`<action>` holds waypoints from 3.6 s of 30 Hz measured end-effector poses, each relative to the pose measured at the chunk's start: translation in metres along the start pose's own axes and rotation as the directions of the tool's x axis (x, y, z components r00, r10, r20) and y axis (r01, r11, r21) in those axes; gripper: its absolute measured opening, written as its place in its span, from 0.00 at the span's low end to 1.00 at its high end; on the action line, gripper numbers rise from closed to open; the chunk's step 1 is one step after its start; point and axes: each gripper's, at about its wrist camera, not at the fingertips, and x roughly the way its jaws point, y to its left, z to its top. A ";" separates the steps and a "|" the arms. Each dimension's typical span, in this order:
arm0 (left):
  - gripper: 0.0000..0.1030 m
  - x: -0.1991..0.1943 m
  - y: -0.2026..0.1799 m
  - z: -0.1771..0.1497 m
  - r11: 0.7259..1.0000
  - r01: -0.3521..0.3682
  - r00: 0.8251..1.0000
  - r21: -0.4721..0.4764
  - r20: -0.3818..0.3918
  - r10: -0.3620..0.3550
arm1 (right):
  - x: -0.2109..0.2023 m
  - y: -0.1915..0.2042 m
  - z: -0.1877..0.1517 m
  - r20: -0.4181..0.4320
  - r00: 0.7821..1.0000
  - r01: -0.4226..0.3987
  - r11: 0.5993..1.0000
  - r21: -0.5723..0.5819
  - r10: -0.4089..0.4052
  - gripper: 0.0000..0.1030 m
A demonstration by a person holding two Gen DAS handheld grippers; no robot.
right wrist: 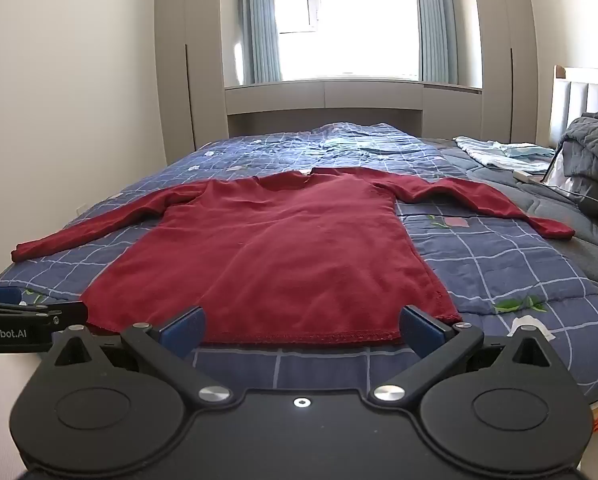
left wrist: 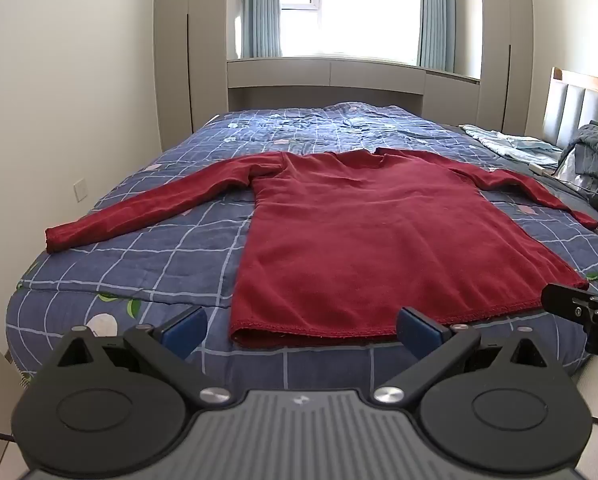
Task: Fold small clothes
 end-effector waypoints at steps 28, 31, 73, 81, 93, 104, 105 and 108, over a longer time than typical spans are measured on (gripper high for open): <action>1.00 0.000 0.000 -0.002 1.000 0.001 1.000 -0.002 -0.005 -0.001 | 0.001 0.000 -0.001 0.002 1.000 -0.001 1.000 0.002 0.001 1.00; 1.00 0.001 0.000 -0.001 1.000 0.002 1.000 -0.002 -0.005 -0.002 | 0.001 0.000 -0.001 0.002 1.000 -0.001 1.000 0.002 0.001 1.00; 1.00 0.001 0.001 -0.001 1.000 0.002 1.000 -0.004 -0.008 -0.002 | 0.001 -0.001 -0.002 0.001 1.000 -0.004 1.000 0.005 0.004 1.00; 1.00 0.001 0.001 -0.002 1.000 0.001 1.000 -0.004 -0.008 -0.002 | 0.001 0.000 -0.001 0.001 1.000 -0.004 1.000 0.006 0.004 1.00; 1.00 0.005 0.000 -0.005 1.000 0.001 1.000 -0.004 -0.014 -0.001 | 0.001 0.000 -0.001 -0.002 1.000 -0.004 1.000 0.005 0.004 1.00; 1.00 0.021 0.001 0.003 1.000 0.019 0.996 -0.009 -0.089 -0.019 | 0.013 0.001 0.004 -0.069 0.998 -0.008 1.000 0.004 0.008 1.00; 1.00 0.024 0.001 0.006 1.000 0.023 0.995 -0.012 -0.099 -0.024 | 0.017 0.000 0.006 -0.086 0.996 -0.011 1.000 0.005 0.011 1.00; 1.00 0.036 0.001 0.019 1.000 0.021 0.993 -0.017 -0.120 -0.023 | 0.030 -0.003 0.013 -0.123 0.992 -0.001 1.000 -0.005 0.000 1.00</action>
